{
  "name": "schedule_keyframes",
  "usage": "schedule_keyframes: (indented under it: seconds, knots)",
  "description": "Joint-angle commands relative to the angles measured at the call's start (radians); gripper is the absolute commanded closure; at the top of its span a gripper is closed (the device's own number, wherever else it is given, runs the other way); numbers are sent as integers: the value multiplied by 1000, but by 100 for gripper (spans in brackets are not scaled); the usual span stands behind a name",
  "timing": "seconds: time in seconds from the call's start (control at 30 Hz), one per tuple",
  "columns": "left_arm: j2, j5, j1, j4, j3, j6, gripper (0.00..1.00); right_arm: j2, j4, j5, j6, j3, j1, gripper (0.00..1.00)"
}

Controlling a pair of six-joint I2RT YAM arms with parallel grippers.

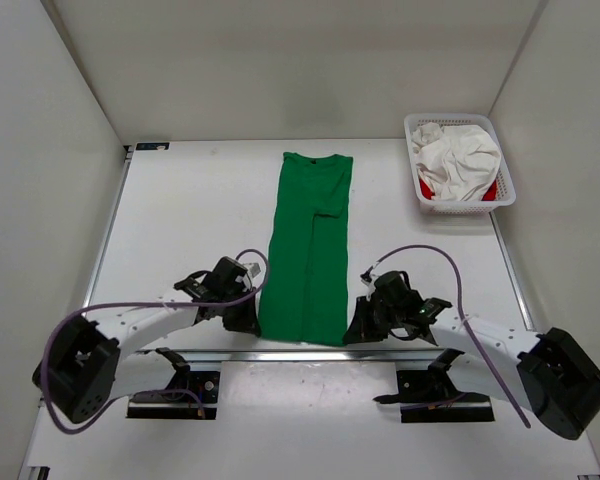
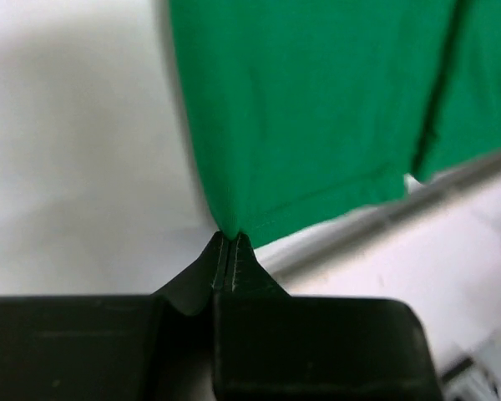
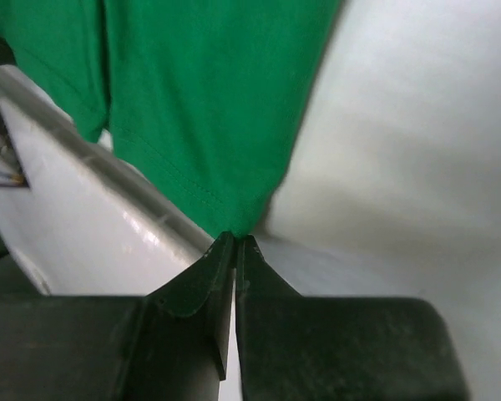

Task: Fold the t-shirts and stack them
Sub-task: Grab the bottom of the folded rectangular tshirt with both arms, then fold the folded rectangular tshirt in 1/3 of the way

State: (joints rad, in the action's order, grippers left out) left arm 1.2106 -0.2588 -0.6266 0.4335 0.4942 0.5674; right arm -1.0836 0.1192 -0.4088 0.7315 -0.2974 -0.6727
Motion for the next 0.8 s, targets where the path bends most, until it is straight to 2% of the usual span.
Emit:
schedule_keyframes:
  seconds: [0.0, 0.13, 0.27, 0.43, 0.53, 0.77]
  knots:
    - [-117, -63, -12, 125, 13, 28, 100, 79, 137, 28, 13, -37, -2, 100]
    - [-100, -27, 74, 107, 159, 23, 100, 36, 162, -4, -118, -170, 180, 100]
    - [84, 21, 120, -1, 358, 23, 100, -141, 140, 19, -253, -365, 292, 100]
    - [395, 62, 149, -25, 649, 6, 100, -376, 126, 51, -337, -630, 383, 100]
    - [518, 99, 174, -15, 786, 9, 100, -525, 128, 47, -348, -764, 416, 100]
    - [662, 138, 232, -30, 912, 17, 100, -726, 122, 39, -363, -945, 458, 100]
